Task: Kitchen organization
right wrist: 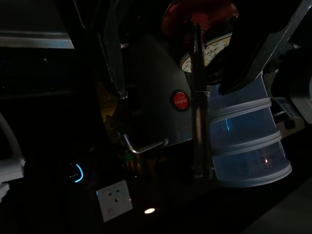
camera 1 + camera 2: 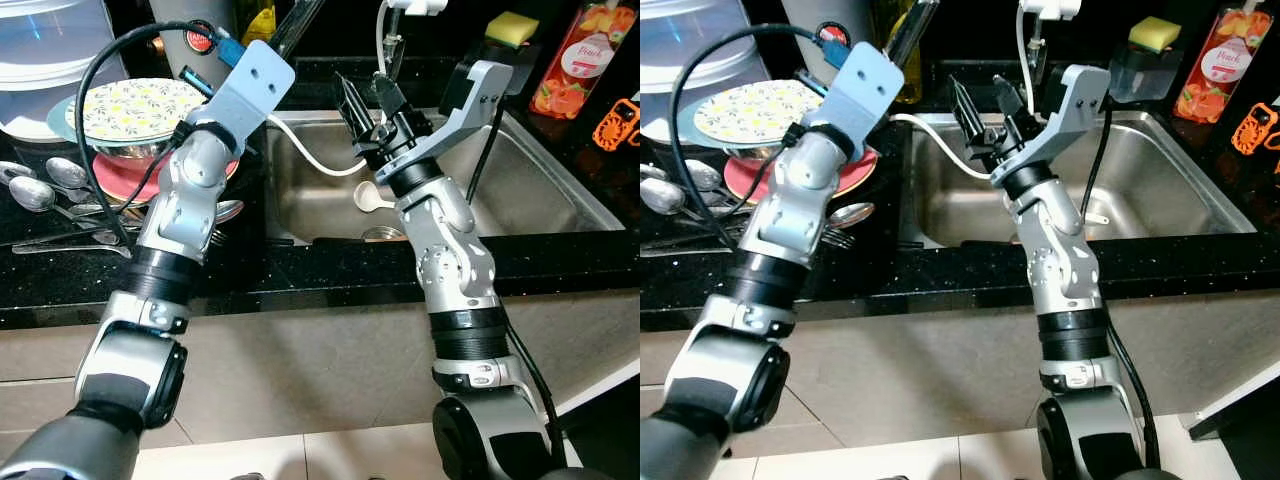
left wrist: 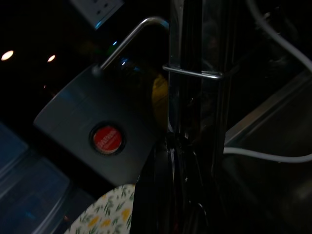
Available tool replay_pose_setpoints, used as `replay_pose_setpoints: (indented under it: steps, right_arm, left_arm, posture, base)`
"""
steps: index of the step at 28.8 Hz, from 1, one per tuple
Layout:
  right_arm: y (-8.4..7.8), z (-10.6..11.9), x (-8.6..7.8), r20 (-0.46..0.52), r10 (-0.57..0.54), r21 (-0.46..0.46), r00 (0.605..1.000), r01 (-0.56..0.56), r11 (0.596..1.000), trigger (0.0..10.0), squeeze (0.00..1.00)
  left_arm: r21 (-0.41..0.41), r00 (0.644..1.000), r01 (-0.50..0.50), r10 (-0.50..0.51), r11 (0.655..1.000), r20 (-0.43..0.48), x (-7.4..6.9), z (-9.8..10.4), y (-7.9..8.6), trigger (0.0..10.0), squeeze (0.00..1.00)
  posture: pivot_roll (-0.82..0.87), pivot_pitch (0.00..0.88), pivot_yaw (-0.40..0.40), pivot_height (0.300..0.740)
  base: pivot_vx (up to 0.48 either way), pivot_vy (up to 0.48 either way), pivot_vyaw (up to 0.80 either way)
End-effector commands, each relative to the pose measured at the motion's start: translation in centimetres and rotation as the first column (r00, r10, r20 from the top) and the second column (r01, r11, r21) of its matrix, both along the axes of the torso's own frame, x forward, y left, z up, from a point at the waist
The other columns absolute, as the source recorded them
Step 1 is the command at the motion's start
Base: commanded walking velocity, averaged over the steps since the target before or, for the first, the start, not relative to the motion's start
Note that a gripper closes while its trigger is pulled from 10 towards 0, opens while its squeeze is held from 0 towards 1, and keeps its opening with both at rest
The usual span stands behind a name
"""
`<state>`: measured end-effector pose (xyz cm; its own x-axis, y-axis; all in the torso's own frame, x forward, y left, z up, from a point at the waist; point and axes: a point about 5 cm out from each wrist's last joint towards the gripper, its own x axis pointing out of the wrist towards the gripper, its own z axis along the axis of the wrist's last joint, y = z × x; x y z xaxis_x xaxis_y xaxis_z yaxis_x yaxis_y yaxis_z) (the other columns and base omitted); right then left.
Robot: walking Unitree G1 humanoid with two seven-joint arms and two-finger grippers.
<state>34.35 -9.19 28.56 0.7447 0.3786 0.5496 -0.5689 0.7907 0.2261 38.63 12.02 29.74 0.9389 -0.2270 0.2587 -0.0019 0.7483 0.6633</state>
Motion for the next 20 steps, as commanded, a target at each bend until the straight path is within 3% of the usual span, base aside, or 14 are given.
replay_pose_setpoints:
  steps: [1,7,12,17,20]
  right_arm:
    - [-0.5,0.6,0.1,0.014,-0.042,0.018,0.999,0.042,0.999,10.0,0.0]
    - [-2.0,0.7,0.8,-0.03,-0.149,0.07,0.988,0.151,0.986,10.0,0.0]
    - [-2.2,1.1,0.8,-0.022,-0.147,0.093,0.989,0.149,0.985,10.0,0.0]
    - [-1.7,1.6,0.6,-0.005,-0.098,0.094,0.995,0.098,0.991,10.0,0.0]
    - [-0.4,2.0,0.0,0.034,-0.026,0.065,0.999,0.023,0.998,10.0,0.0]
  left_arm:
    - [0.029,0.998,0.068,-0.068,0.997,-0.012,0.1,-0.3,-1.5,10.0,0.0]
    - [0.075,0.985,0.169,-0.165,0.983,-0.053,0.2,-1.4,-3.4,10.0,0.0]
    - [0.087,0.983,0.177,-0.171,0.98,-0.066,0.2,-1.9,-3.6,10.0,0.0]
    - [0.105,0.98,0.192,-0.184,0.976,-0.081,0.5,-2.3,-3.8,10.0,0.0]
    - [0.122,0.976,0.209,-0.199,0.97,-0.091,0.7,-2.4,-4.1,10.0,0.0]
  posture:
    - [0.09,0.0,0.023,0.74]
    - [0.08,0.0,0.032,0.74]
    - [0.08,0.0,0.031,0.74]
    - [0.08,0.0,0.03,0.74]
    - [0.07,0.0,0.026,0.74]
  base:
    - [0.0,0.0,0.0]
    - [0.0,0.0,0.0]
    - [0.0,0.0,0.0]
    - [0.0,0.0,0.0]
    - [0.0,0.0,0.0]
